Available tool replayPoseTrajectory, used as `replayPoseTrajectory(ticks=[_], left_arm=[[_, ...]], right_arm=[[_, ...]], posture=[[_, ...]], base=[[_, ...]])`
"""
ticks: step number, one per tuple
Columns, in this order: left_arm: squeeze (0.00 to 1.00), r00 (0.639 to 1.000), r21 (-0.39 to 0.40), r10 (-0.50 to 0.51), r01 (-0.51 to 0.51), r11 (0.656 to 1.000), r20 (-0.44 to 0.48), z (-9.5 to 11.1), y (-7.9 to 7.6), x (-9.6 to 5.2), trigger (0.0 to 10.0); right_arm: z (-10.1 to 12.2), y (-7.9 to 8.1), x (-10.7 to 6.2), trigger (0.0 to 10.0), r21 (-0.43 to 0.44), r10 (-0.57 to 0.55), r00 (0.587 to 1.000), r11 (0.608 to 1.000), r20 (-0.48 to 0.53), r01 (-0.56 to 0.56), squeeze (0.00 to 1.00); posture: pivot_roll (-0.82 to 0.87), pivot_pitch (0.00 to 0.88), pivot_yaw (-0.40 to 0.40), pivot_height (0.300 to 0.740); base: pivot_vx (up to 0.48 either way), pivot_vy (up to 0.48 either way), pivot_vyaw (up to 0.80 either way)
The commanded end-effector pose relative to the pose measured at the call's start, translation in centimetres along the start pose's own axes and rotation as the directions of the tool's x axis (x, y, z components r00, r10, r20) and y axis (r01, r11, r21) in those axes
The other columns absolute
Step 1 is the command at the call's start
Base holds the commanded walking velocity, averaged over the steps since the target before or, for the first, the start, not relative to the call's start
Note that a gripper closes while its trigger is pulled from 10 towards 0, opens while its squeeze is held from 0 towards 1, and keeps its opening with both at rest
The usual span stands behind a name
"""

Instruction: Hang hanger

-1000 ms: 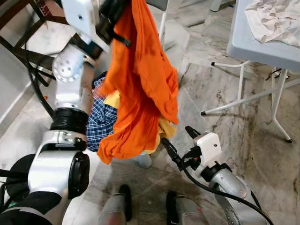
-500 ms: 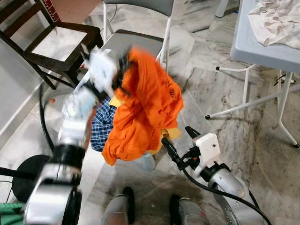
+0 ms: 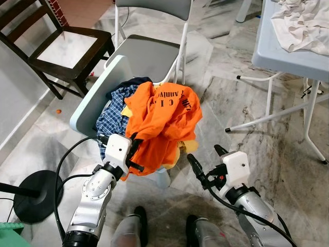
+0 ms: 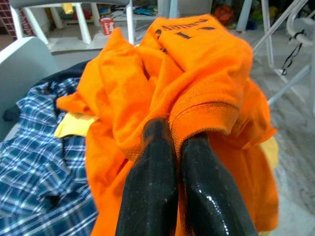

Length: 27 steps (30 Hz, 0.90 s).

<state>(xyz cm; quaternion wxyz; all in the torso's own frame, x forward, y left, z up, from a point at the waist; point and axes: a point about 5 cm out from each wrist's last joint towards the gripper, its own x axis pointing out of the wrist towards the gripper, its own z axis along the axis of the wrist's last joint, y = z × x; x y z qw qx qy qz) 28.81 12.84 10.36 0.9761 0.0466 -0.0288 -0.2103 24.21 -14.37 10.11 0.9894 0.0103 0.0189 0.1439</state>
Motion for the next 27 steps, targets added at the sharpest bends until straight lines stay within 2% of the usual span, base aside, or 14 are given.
replayPoseTrajectory(ticks=[1, 3, 6, 10, 16, 19, 20, 27], left_arm=[[0.00, 1.000, -0.012, 0.006, -0.006, 1.000, -0.026, -0.1, 0.1, -0.2, 10.0], [0.00, 1.000, -0.017, 0.014, -0.014, 1.000, -0.024, 0.4, 0.2, 0.1, 10.0], [0.00, 0.995, -0.023, 0.094, -0.094, 0.995, -0.026, 1.0, 0.7, 0.9, 10.0], [0.00, 0.994, -0.021, 0.106, -0.107, 0.994, -0.032, 1.2, 0.7, 1.0, 10.0], [0.00, 0.997, -0.004, 0.058, -0.059, 0.998, -0.060, 0.4, -0.4, 0.6, 10.0], [0.00, 0.994, -0.001, 0.033, -0.033, 0.999, -0.100, -0.4, -1.1, 0.5, 10.0], [0.00, 0.993, -0.020, 0.016, -0.018, 1.000, -0.117, -0.7, -1.3, 0.4, 10.0], [0.00, 0.990, -0.017, -0.046, 0.044, 0.999, -0.136, -1.0, -2.1, 0.9, 10.0]], right_arm=[[0.4, -0.2, -0.2, 10.0, 0.022, -0.031, 0.999, 0.999, 0.013, 0.031, 0.00], [0.4, -0.4, -0.2, 10.0, 0.020, -0.047, 0.999, 0.999, 0.016, 0.047, 0.00], [0.7, -0.8, -0.3, 10.0, 0.019, -0.094, 0.995, 0.995, 0.030, 0.094, 0.00], [0.9, -1.0, -0.5, 10.0, 0.028, -0.122, 0.992, 0.992, 0.040, 0.121, 0.00], [1.1, -1.6, -0.7, 10.0, 0.041, -0.227, 0.973, 0.973, 0.048, 0.225, 0.00], [0.4, -2.6, -0.8, 10.0, 0.045, -0.303, 0.953, 0.952, -0.002, 0.303, 0.00], [0.2, -2.8, -0.9, 10.0, 0.052, -0.312, 0.950, 0.949, -0.006, 0.312, 0.00], [0.3, -2.8, -0.5, 10.0, 0.066, -0.317, 0.949, 0.947, 0.000, 0.316, 0.00]], posture=[[-0.10, 0.253, 0.059, 0.740], [-0.10, 0.253, 0.063, 0.740], [-0.11, 0.252, 0.075, 0.740], [-0.11, 0.252, 0.075, 0.740], [-0.13, 0.249, 0.085, 0.740], [-0.13, 0.248, 0.079, 0.740], [-0.12, 0.245, 0.079, 0.740], [-0.12, 0.239, 0.083, 0.740]], base=[[0.000, 0.000, 0.00], [0.000, 0.000, 0.00], [0.000, 0.000, 0.00], [0.000, 0.000, 0.00], [0.000, 0.000, 0.00], [0.000, 0.000, -0.17], [0.000, 0.000, -0.64], [0.000, 0.000, -0.61]])
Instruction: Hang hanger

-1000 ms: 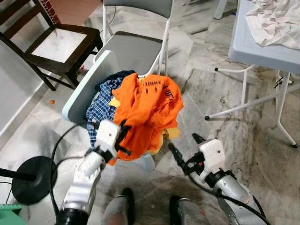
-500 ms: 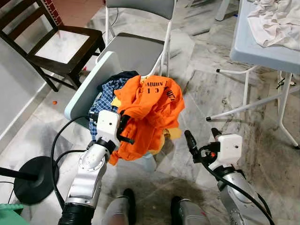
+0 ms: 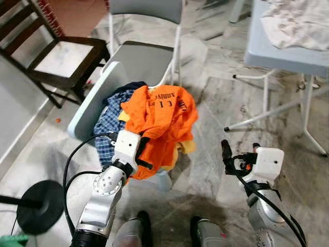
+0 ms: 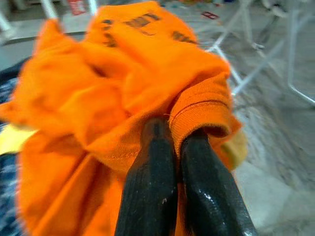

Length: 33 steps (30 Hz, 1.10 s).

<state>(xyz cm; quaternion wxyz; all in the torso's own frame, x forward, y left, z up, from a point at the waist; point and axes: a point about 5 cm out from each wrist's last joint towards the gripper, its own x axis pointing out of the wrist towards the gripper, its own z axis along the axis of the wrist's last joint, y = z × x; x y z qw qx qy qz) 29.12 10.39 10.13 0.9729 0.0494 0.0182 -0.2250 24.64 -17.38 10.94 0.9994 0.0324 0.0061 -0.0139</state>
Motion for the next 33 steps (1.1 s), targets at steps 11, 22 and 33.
replayPoseTrajectory(ticks=[11, 22, 33], left_arm=[[0.00, 0.999, 0.025, -0.034, 0.035, 0.999, -0.029, -0.3, 0.3, 0.3, 10.0], [0.00, 0.997, 0.004, -0.076, 0.076, 0.997, 0.005, 0.4, 0.8, 0.6, 10.0], [0.00, 0.997, -0.003, -0.076, 0.076, 0.997, 0.008, 0.3, 0.7, 0.7, 10.0]], right_arm=[[-0.7, 0.5, 0.1, 10.0, 0.043, -0.022, 1.000, 0.999, -0.017, 0.023, 0.00], [-0.8, 0.7, 0.2, 10.0, 0.053, -0.023, 1.000, 0.998, -0.011, 0.024, 0.00], [-0.7, 0.6, 0.4, 10.0, 0.052, -0.026, 1.000, 0.998, -0.005, 0.026, 0.00]], posture=[[-0.12, 0.231, 0.105, 0.740], [-0.11, 0.224, 0.114, 0.740], [-0.12, 0.221, 0.114, 0.740]], base=[[0.000, 0.000, -0.40], [0.097, -0.119, 0.00], [0.281, -0.358, 0.00]])
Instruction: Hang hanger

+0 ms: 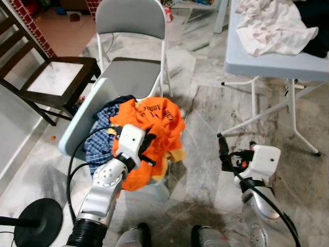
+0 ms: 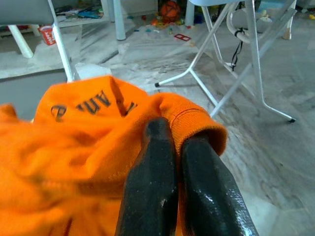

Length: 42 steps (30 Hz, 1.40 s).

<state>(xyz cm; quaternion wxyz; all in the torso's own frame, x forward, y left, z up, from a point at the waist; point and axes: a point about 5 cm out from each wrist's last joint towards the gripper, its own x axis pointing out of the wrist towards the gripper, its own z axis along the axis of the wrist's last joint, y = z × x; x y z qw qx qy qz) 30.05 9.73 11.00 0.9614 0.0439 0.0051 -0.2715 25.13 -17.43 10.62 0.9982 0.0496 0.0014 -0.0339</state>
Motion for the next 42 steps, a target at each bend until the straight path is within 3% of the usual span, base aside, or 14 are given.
replayPoseTrajectory(ticks=[1, 15, 24, 37, 42], left_arm=[[0.00, 1.000, -0.001, 0.019, -0.019, 1.000, -0.024, -0.6, 0.7, -0.5, 10.0], [0.00, 1.000, -0.008, 0.003, -0.003, 1.000, 0.008, 0.5, 0.3, 0.1, 10.0], [0.00, 1.000, -0.012, -0.006, 0.006, 1.000, 0.018, 0.7, 0.2, 0.4, 10.0], [0.00, 0.999, -0.031, -0.031, 0.032, 0.999, 0.020, 0.9, -0.6, 0.7, 10.0], [0.00, 0.994, -0.053, -0.106, 0.105, 0.993, -0.007, 0.5, -1.5, 0.9, 10.0]], right_arm=[[-0.4, 0.7, -0.1, 10.0, 0.017, 0.014, 1.000, 1.000, -0.014, -0.013, 0.00], [-0.4, 0.6, -0.1, 10.0, 0.018, 0.012, 1.000, 1.000, -0.009, -0.012, 0.00], [-0.3, 0.6, 0.0, 10.0, 0.015, 0.009, 1.000, 1.000, -0.006, -0.009, 0.00], [-0.4, 0.4, 0.0, 10.0, 0.007, 0.003, 1.000, 1.000, -0.006, -0.003, 0.00], [-0.5, 0.4, 0.0, 10.0, 0.005, -0.003, 1.000, 1.000, -0.009, 0.003, 0.00]], posture=[[-0.12, 0.221, 0.114, 0.740], [-0.12, 0.221, 0.115, 0.740], [-0.12, 0.221, 0.115, 0.740], [-0.13, 0.217, 0.113, 0.740], [-0.14, 0.216, 0.121, 0.740]], base=[[0.277, -0.360, 0.00], [0.272, -0.361, -0.60], [0.247, -0.370, 0.00], [0.000, -0.246, 0.00], [0.000, 0.000, 0.00]])
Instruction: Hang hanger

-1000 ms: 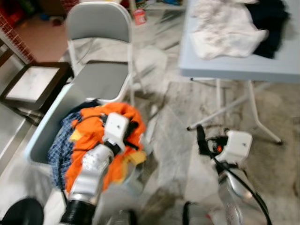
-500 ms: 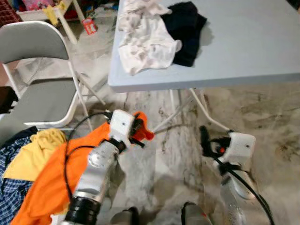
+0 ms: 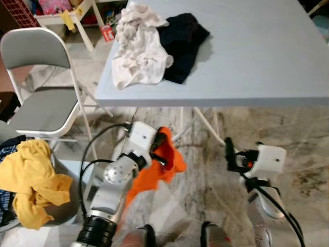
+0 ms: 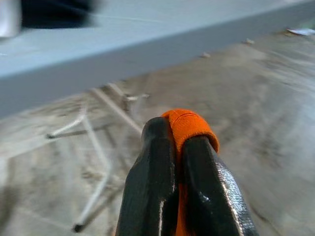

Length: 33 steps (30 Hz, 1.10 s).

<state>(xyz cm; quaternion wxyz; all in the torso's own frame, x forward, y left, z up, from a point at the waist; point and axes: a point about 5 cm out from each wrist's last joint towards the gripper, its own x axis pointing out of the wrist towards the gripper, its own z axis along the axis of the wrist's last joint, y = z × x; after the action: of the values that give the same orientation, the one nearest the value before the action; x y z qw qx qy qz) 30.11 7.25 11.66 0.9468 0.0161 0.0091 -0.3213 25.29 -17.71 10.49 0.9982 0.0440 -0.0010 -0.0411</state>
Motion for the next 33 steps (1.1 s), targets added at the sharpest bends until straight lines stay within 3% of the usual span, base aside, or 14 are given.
replayPoseTrajectory(ticks=[1, 2, 4, 17, 33], left_arm=[[0.00, 0.999, 0.001, -0.024, 0.024, 1.000, -0.032, -0.5, 0.3, -0.4, 10.0], [0.00, 0.995, 0.022, -0.086, 0.087, 0.996, -0.055, -0.9, -0.3, -0.5, 10.0], [0.00, 0.991, 0.033, -0.112, 0.115, 0.993, -0.067, -1.1, -0.5, -0.5, 10.0], [0.00, 0.992, -0.049, -0.003, -0.003, 0.999, -0.127, -2.9, 0.4, -0.9, 10.0], [0.00, 0.991, -0.122, -0.075, 0.062, 0.991, -0.107, -3.0, -0.4, -1.2, 10.0]], right_arm=[[-0.4, 0.7, -0.3, 10.0, 0.015, 0.009, 1.000, 1.000, -0.015, -0.009, 0.00], [-0.4, 0.7, -0.3, 10.0, 0.013, 0.004, 1.000, 1.000, -0.016, -0.004, 0.00], [-0.5, 0.6, -0.3, 10.0, 0.011, -0.002, 1.000, 1.000, -0.020, 0.002, 0.00], [-0.5, -0.1, -0.6, 10.0, -0.009, -0.011, 1.000, 1.000, -0.029, 0.010, 0.00], [-0.7, 0.1, -0.8, 10.0, -0.010, -0.001, 0.999, 1.000, -0.044, 0.001, 0.00]], posture=[[-0.14, 0.216, 0.121, 0.740], [-0.14, 0.216, 0.121, 0.740], [-0.14, 0.219, 0.120, 0.740], [-0.16, 0.212, 0.101, 0.740], [-0.16, 0.226, 0.092, 0.740]], base=[[0.000, 0.000, 0.00], [0.000, 0.000, 0.00], [0.000, 0.000, 0.00], [0.000, 0.000, -0.60], [0.000, 0.000, -0.80]])
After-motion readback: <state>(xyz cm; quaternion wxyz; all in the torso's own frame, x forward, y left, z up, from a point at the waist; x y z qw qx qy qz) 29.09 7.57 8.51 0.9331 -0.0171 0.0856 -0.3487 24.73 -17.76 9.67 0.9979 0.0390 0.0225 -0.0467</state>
